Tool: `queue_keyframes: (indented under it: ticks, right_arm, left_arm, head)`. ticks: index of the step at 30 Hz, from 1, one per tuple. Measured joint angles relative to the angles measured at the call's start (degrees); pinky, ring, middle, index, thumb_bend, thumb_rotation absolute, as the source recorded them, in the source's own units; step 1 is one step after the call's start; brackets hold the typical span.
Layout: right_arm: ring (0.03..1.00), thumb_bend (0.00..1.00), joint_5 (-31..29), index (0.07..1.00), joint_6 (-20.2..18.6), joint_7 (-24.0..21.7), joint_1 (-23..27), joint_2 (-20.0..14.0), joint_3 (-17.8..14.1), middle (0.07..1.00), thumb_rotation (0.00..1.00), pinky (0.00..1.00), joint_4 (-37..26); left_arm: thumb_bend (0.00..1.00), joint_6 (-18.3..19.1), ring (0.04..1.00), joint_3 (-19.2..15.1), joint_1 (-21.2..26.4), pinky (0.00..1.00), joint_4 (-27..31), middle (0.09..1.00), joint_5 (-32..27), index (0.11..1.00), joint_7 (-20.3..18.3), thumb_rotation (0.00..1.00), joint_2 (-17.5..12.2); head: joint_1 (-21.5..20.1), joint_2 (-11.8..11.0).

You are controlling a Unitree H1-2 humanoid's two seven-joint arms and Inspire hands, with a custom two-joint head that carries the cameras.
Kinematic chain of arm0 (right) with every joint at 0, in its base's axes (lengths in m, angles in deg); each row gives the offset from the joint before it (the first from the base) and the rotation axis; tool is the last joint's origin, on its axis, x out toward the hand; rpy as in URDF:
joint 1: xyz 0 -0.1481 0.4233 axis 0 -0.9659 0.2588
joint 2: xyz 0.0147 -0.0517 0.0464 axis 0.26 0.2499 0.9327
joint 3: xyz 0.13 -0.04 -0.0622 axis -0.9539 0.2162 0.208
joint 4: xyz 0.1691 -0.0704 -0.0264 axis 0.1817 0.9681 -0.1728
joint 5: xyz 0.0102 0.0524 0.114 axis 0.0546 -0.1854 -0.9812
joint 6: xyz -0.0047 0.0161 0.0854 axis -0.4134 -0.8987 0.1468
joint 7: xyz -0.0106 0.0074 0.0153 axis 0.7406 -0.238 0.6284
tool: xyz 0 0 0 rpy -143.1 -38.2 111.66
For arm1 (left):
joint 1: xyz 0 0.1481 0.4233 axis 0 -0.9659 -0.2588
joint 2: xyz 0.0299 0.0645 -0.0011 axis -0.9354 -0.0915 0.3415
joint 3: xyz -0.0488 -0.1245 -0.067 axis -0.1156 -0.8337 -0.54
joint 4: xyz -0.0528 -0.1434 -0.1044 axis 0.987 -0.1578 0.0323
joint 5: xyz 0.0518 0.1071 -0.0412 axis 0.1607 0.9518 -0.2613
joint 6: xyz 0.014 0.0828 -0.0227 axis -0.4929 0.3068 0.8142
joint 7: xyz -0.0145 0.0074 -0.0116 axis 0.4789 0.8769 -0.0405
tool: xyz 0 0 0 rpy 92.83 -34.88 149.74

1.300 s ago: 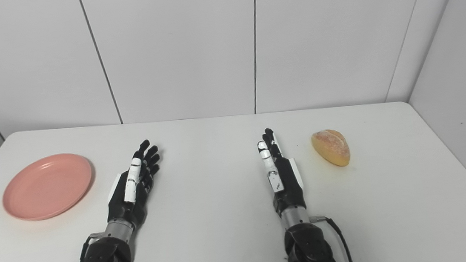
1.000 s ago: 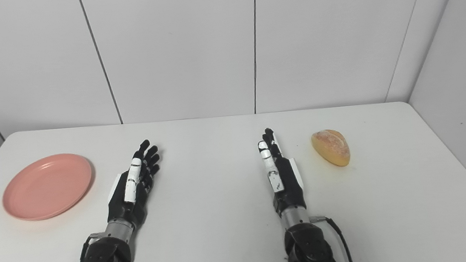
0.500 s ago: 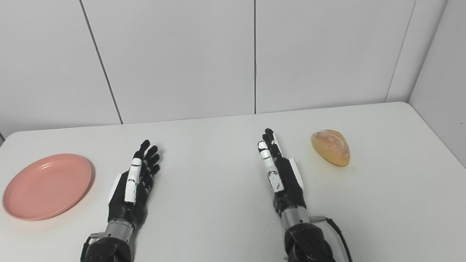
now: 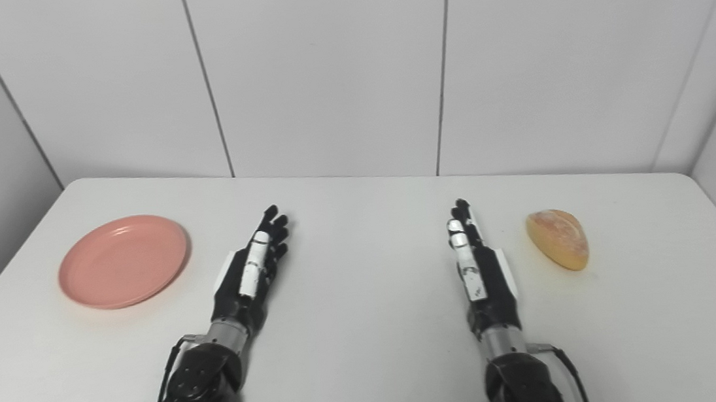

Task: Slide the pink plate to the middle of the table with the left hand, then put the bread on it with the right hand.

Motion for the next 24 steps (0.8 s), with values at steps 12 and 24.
queue_keyframes:
  ticks: [12,24]
  right_arm:
    - [1.0,0.56,-2.6,1.0,0.03,-1.22,0.89,-1.5,-2.35,1.0,0.84,1.0,1.98]
    - [1.0,0.6,-4.16,1.0,0.44,-4.14,2.32,-2.45,-2.48,1.0,0.87,1.0,4.25]
  left_arm:
    - [0.49,-4.79,0.979,0.98,2.47,0.99,-4.7,0.959,2.19,0.949,2.92,1.0,2.55]
    - [0.43,-6.52,1.0,-1.44,2.77,1.0,-4.87,0.987,-1.91,0.983,2.3,1.0,3.04]
  head:
    - [4.23,-2.29]
    - [5.47,-3.61]
